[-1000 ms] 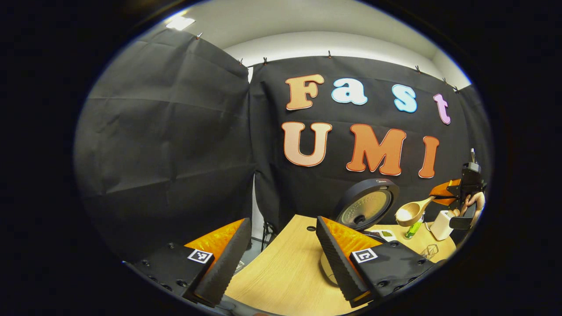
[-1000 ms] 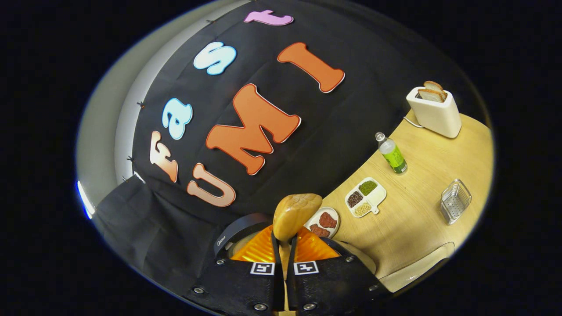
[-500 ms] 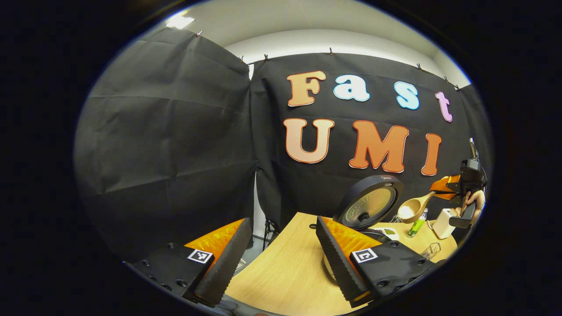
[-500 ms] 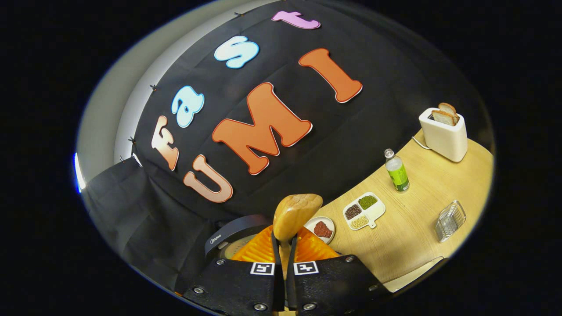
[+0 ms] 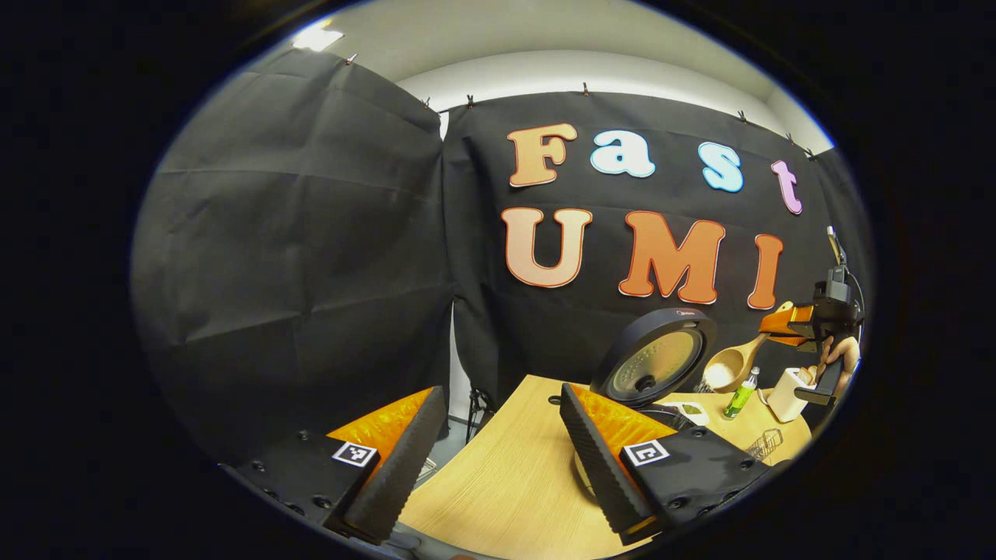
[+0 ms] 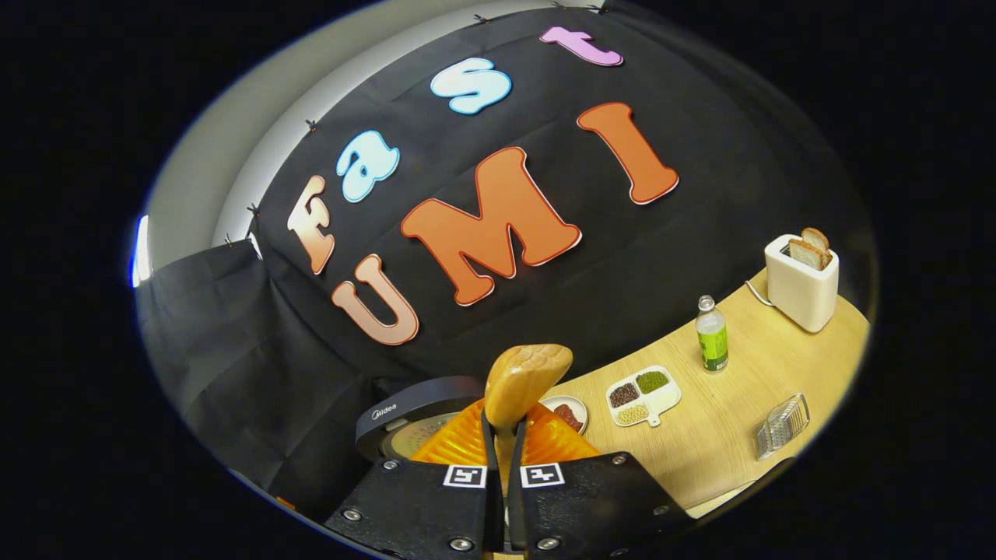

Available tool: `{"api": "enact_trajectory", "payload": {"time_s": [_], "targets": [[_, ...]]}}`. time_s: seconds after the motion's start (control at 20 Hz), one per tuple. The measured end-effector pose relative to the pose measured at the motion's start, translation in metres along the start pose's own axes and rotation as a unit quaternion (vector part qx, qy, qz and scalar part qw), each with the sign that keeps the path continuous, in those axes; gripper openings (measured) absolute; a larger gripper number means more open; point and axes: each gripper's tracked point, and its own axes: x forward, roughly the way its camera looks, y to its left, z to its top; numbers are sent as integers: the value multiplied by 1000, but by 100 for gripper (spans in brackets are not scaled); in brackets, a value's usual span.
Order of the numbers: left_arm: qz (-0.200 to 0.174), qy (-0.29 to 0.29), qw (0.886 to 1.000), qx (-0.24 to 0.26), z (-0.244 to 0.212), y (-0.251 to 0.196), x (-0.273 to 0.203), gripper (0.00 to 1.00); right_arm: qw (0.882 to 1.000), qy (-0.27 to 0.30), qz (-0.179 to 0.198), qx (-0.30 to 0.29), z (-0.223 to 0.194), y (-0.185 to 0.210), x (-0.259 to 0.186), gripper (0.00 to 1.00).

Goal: Close the left gripper, press the button to open the rice cooker; take a wooden spoon from the chopstick holder with the right hand, scoop a spoonful of rice and pour it into the rice cooker, then put the wooden spoon back into the chopstick holder.

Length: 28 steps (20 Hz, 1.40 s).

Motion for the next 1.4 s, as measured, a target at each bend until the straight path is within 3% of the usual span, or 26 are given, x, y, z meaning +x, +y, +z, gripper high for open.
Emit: {"api": "enact_trajectory", "payload": {"time_s": [0.6,1.4], "targets": [[4,2,1000,2,-4,0,-1,98,994,-11,14,-109,-1,22,-3,2],[2,8,1000,0,-10,3,-2,99,980,-16,33,-195,-7,44,-9,2]]}}
